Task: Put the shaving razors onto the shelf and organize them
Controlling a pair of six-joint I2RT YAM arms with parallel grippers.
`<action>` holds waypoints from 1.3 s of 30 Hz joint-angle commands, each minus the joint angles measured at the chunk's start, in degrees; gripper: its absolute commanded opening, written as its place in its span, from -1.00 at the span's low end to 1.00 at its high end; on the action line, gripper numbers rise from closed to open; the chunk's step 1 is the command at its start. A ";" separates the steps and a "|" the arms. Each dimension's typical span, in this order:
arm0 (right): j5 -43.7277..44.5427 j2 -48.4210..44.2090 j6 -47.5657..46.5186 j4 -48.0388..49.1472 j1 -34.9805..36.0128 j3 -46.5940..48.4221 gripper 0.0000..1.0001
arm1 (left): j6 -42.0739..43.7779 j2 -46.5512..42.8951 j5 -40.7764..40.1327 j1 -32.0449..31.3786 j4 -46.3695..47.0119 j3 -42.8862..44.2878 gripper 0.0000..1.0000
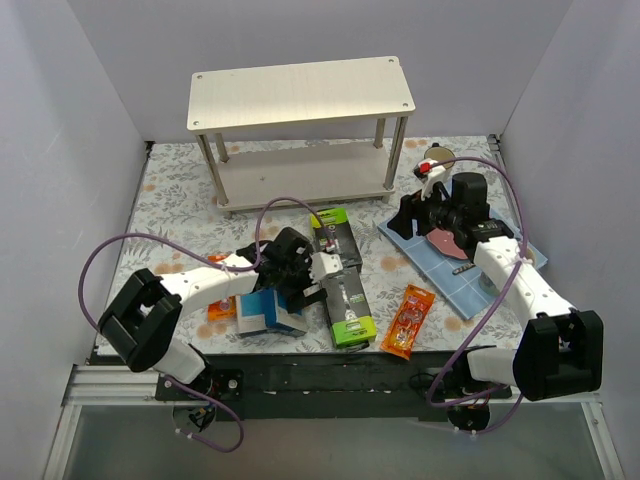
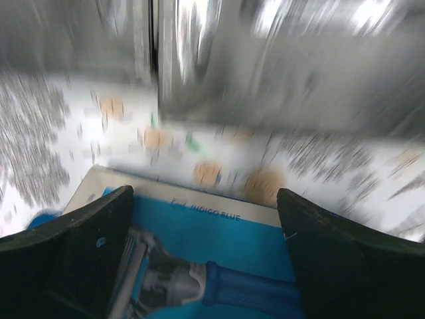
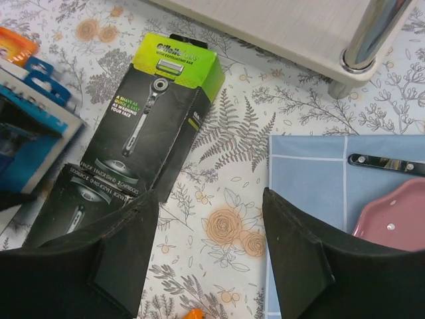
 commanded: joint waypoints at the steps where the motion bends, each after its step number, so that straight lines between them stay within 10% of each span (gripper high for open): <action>1: -1.63 -0.77 0.07 2.86 0.09 -0.96 0.42 | 4.31 -3.50 -10.29 4.35 -9.07 -4.27 0.76; 10: -4.53 2.30 1.74 5.50 0.09 0.01 0.39 | 10.82 -13.00 -9.69 15.88 -7.93 -6.58 0.86; 24: -5.14 7.05 -4.68 -3.02 13.97 -0.08 0.41 | -30.98 2.89 19.38 15.36 -4.16 11.11 0.96; 39: -3.65 8.90 -1.95 -4.43 18.90 -7.20 0.49 | -38.05 9.40 24.25 11.22 2.79 9.70 0.92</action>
